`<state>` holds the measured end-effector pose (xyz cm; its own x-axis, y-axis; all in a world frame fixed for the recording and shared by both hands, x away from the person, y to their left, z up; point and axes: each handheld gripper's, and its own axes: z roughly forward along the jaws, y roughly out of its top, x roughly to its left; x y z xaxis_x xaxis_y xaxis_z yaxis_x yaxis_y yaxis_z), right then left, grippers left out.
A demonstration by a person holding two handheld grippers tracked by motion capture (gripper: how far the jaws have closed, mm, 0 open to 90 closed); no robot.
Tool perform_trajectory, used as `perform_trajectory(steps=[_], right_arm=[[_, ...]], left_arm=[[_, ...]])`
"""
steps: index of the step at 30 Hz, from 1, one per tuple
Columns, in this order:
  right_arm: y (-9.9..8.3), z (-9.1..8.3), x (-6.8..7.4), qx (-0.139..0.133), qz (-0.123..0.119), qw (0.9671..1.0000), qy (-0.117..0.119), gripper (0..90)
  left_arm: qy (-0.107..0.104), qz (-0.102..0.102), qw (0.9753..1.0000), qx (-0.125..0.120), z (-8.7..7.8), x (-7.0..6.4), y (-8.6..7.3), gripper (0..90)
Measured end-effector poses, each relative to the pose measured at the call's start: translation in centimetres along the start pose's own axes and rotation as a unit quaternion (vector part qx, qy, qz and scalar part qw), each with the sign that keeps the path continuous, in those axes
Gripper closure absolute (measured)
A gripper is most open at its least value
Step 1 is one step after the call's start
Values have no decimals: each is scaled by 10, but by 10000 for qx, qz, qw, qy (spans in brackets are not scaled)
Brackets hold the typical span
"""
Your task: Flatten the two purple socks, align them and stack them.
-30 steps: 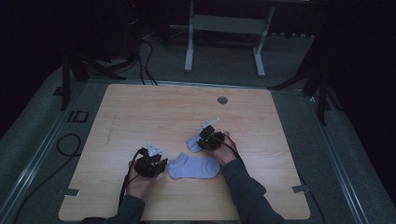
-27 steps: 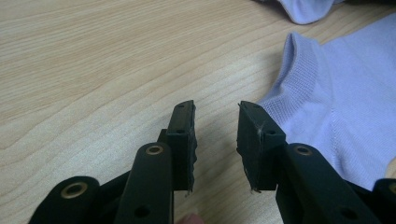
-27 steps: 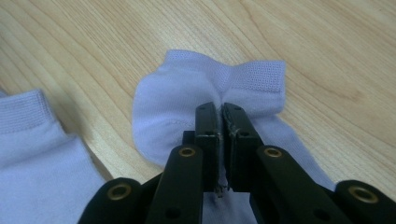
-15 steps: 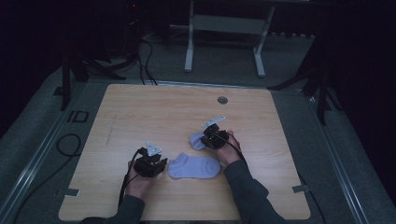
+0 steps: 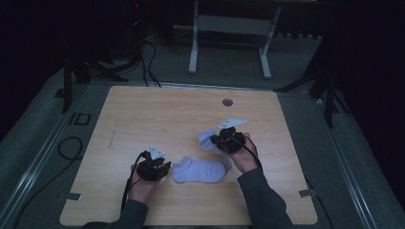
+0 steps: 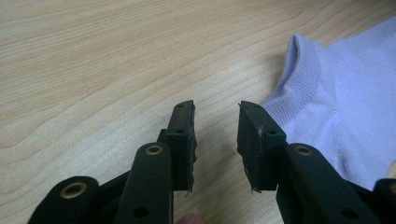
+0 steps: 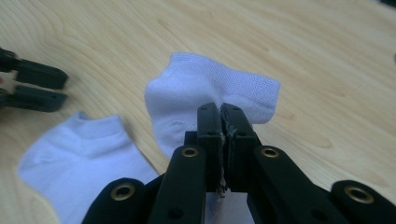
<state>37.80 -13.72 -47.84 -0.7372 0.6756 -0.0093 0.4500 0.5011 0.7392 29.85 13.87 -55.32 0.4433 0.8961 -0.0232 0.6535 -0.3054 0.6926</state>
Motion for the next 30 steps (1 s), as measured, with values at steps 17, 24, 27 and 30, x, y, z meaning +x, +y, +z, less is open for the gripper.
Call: perform_trajectory(steps=[17,24,27,30], right_arm=[[-3,-49,18,-599,-212,9979,148,867],[-8,-42,24,-517,-303,9980,194,866],[-9,-41,25,-518,-311,9980,209,866],[-11,-38,26,-495,-291,9981,219,866]], left_arm=[[-19,11,10000,7,1,-2,0,668],[-30,10,10000,5,1,-2,0,663],[-27,2,10000,0,1,-2,0,663],[-29,16,10000,6,1,-2,0,663]])
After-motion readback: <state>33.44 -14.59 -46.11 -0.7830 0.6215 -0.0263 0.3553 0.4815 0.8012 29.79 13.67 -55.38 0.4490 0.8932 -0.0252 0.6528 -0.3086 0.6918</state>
